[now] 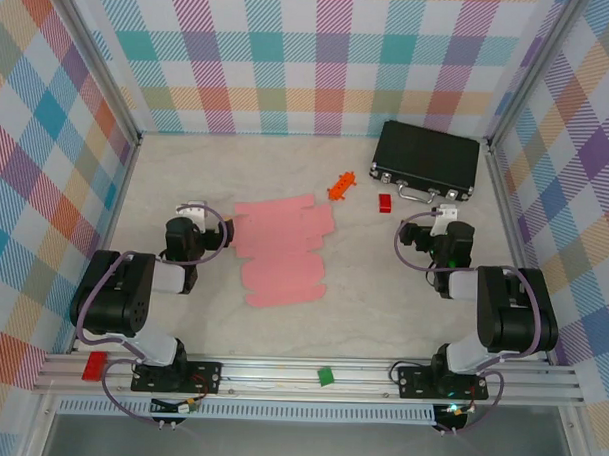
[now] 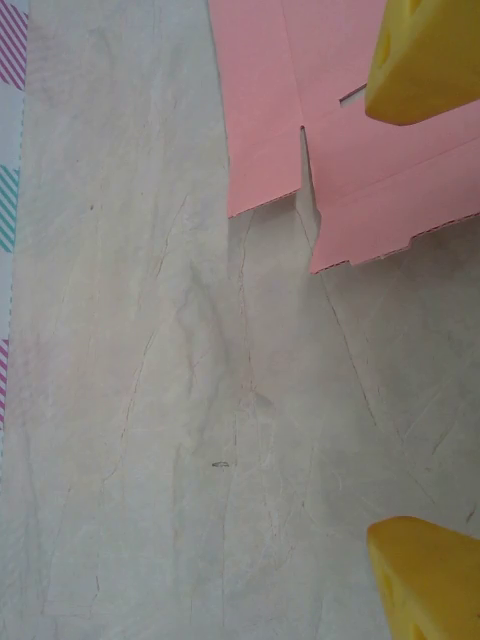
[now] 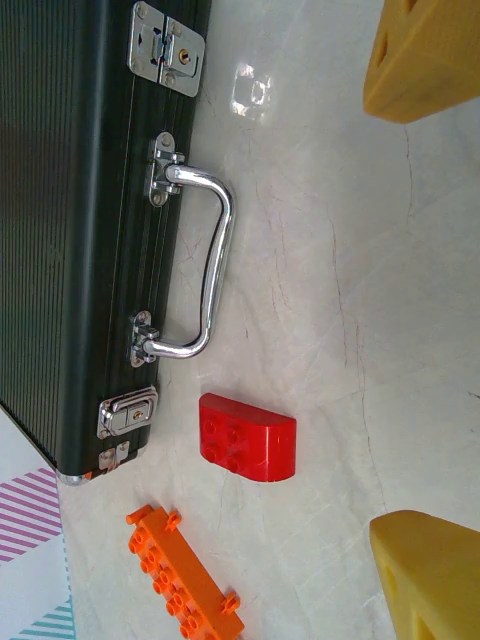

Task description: Fold the paper box

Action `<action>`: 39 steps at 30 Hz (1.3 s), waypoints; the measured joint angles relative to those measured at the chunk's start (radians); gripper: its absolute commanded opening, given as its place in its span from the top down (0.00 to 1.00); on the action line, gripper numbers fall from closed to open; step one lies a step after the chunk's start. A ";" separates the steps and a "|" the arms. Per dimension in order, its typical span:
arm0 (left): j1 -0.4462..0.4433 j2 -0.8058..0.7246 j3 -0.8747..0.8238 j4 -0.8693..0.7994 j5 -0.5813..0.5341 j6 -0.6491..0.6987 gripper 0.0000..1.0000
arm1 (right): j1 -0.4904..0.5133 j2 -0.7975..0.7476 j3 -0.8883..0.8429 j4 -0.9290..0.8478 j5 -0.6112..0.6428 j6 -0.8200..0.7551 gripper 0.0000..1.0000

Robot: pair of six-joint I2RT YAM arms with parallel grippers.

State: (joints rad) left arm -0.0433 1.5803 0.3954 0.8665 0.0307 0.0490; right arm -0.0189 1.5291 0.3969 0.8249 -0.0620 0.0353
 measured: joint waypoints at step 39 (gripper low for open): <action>0.000 -0.035 0.002 -0.055 -0.080 -0.018 0.00 | 0.001 -0.025 0.006 -0.060 0.002 0.001 0.01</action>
State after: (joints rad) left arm -0.0433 1.5452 0.3969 0.8116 -0.0498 0.0311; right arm -0.0181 1.5040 0.4030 0.7650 -0.0601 0.0360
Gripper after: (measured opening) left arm 0.997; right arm 0.990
